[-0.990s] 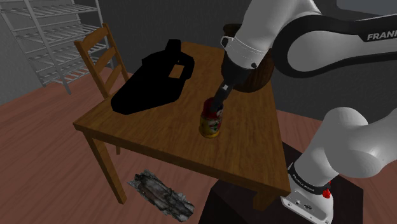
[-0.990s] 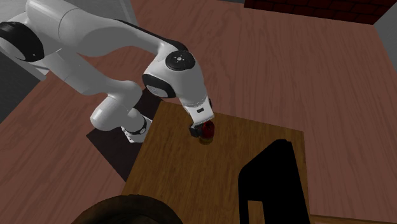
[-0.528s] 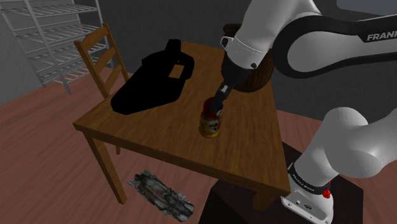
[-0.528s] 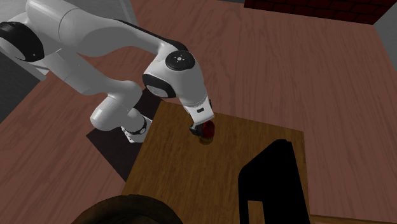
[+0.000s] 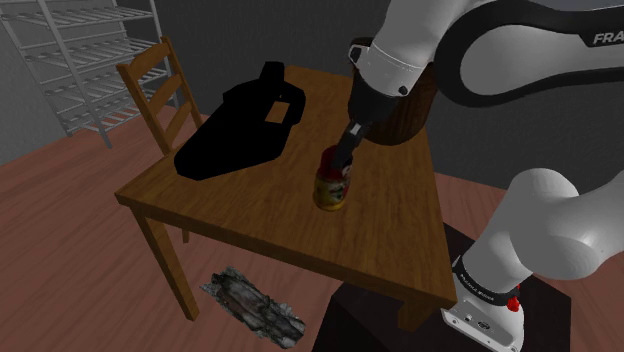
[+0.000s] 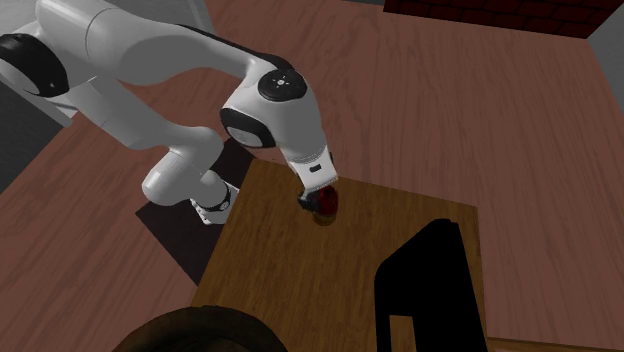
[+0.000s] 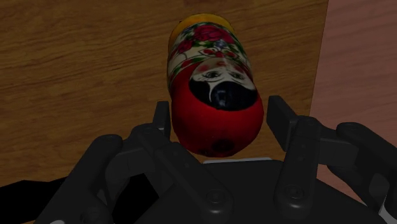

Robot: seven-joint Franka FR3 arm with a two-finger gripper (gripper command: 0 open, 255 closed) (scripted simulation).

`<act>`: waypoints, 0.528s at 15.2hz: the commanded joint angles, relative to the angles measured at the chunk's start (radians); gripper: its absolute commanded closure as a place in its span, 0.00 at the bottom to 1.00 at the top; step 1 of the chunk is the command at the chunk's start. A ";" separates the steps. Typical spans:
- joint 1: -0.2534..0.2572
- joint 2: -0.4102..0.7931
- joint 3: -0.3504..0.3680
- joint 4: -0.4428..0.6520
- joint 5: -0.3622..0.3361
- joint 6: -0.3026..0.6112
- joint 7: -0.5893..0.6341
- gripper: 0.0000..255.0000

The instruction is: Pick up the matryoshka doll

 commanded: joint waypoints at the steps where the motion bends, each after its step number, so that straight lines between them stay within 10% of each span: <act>1: -0.001 -0.005 -0.004 0.025 -0.003 -0.029 0.001 1.00; 8: -0.007 -0.007 -0.015 0.117 -0.014 -0.124 0.003 1.00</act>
